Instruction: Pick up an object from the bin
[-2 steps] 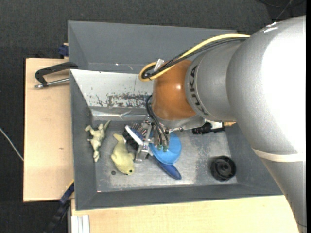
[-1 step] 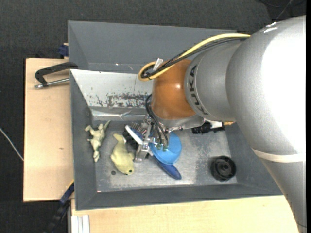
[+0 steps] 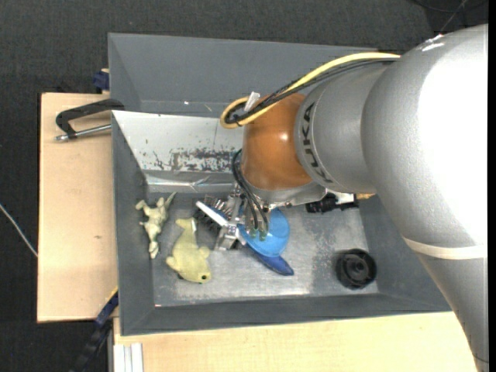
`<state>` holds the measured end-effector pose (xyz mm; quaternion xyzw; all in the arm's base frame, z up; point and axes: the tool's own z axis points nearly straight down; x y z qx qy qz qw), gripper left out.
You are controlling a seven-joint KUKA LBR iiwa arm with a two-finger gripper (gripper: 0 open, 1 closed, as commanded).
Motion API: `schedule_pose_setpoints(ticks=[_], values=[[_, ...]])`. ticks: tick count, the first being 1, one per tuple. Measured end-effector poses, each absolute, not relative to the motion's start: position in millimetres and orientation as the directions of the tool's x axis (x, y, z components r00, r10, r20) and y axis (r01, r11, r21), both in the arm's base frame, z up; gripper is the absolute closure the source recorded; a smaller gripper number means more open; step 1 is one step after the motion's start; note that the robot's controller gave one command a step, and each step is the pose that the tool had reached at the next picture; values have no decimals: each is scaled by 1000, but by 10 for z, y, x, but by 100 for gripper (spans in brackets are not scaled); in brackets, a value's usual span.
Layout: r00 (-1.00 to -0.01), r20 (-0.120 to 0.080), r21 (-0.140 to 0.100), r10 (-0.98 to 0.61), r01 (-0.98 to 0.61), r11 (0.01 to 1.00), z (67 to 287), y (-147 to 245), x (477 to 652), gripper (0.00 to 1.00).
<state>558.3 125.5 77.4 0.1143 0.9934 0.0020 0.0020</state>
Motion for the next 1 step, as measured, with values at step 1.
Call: schedule_pose_setpoints(ticks=[1], values=[[-974, -11, 7, 225, 225, 974, 1924, 1267, 5604, 100]])
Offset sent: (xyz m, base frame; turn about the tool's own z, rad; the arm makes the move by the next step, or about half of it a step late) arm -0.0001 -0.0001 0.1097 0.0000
